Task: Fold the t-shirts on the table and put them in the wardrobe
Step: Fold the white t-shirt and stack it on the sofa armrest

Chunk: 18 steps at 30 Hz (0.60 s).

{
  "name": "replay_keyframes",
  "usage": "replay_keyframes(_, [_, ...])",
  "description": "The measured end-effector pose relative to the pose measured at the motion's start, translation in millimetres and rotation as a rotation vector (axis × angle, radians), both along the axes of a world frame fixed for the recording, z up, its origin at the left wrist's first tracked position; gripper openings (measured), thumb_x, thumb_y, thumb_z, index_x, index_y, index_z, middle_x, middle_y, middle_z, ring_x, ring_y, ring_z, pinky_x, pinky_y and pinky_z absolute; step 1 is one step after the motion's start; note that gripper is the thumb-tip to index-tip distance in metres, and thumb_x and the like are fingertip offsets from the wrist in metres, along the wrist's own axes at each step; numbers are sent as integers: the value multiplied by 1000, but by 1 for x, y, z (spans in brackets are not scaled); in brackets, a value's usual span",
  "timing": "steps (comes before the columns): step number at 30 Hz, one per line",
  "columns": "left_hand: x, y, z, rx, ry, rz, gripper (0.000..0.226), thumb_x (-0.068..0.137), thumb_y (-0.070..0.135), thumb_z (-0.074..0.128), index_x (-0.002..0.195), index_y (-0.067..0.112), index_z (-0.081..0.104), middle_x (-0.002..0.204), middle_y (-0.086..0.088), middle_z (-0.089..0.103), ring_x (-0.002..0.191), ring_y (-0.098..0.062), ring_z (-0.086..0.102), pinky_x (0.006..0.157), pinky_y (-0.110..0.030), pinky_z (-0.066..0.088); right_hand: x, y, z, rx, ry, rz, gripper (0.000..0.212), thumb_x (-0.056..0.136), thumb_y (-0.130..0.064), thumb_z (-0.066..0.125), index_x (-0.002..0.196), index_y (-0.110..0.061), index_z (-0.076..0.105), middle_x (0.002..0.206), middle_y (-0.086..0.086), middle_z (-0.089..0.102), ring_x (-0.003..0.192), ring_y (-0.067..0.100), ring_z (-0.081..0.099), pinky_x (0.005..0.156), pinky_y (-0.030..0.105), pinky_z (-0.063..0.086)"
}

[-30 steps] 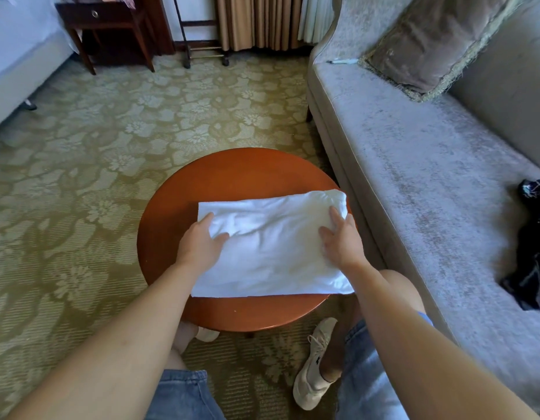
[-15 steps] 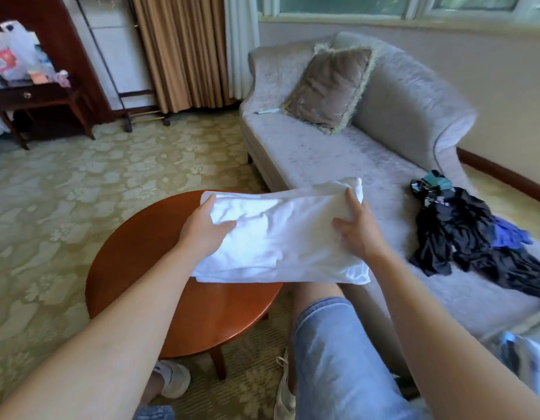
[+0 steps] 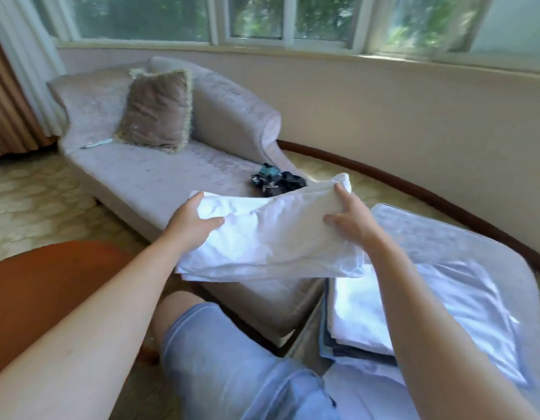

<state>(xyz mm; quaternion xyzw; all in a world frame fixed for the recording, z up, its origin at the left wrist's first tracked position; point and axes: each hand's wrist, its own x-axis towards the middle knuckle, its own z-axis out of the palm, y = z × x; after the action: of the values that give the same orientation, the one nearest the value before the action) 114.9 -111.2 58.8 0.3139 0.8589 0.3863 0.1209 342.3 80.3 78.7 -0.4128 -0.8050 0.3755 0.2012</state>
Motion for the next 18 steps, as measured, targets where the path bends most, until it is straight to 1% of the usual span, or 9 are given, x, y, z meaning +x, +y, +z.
replay_keyframes(2, [21,27,3,14,-21,-76,80,87,28,72,152,14,29,157,-5,31,143,-22,32,110,-30,29,35,13,9,-4,6,-74,79,87,-4,60,154,-25,23,145,12,38,112,29,52,74,32,48])
replay_keyframes(5, [55,65,6,65,-117,-192,84,85,26,75,153,13,28,157,-5,31,142,-22,34,112,-33,33,91,30,20,-17,-3,-192,78,87,-6,58,153,-30,25,144,8,38,111,27,52,76,32,49])
replay_keyframes(8, [92,97,10,92,-197,-282,83,85,25,75,152,13,28,155,-4,33,139,-23,37,111,-39,37,144,41,31,-41,0,-287,78,87,-9,58,152,-36,25,135,0,40,99,24,57,64,28,46])
replay_keyframes(9, [107,107,10,112,-222,-307,82,85,24,75,152,12,30,154,-5,35,138,-23,39,112,-40,37,165,47,32,-54,-2,-320,78,86,-10,59,152,-37,26,132,0,43,97,24,60,67,28,49])
replay_keyframes(12, [149,126,-4,125,-284,-344,78,84,23,76,149,8,35,151,-8,39,133,-24,44,111,-42,38,217,60,24,-105,-17,-391,77,82,-17,65,149,-39,32,128,2,51,99,26,63,88,39,54])
replay_keyframes(14, [174,129,-31,1,-298,-392,81,84,24,76,150,10,32,153,-9,36,135,-26,42,111,-37,37,242,64,6,-151,-141,-405,71,80,-20,68,144,-35,40,127,7,55,103,29,62,90,43,53])
replay_keyframes(15, [185,126,-47,-101,-284,-420,83,84,26,75,152,11,29,155,-9,33,137,-26,39,110,-34,36,249,63,-7,-192,-247,-371,64,84,-17,67,142,-28,43,128,10,54,106,30,59,90,42,53])
replay_keyframes(17, [200,118,-76,-262,-251,-475,85,85,28,75,153,11,26,155,-10,33,137,-26,39,107,-31,35,255,56,-33,-281,-497,-275,53,93,-9,60,142,-13,41,131,14,48,108,28,52,80,33,49])
replay_keyframes(18, [202,114,-86,-303,-246,-494,86,85,29,74,153,11,25,155,-9,34,137,-25,39,107,-31,35,256,55,-47,-297,-585,-246,52,94,-10,59,143,-9,40,137,16,46,111,29,51,77,31,47])
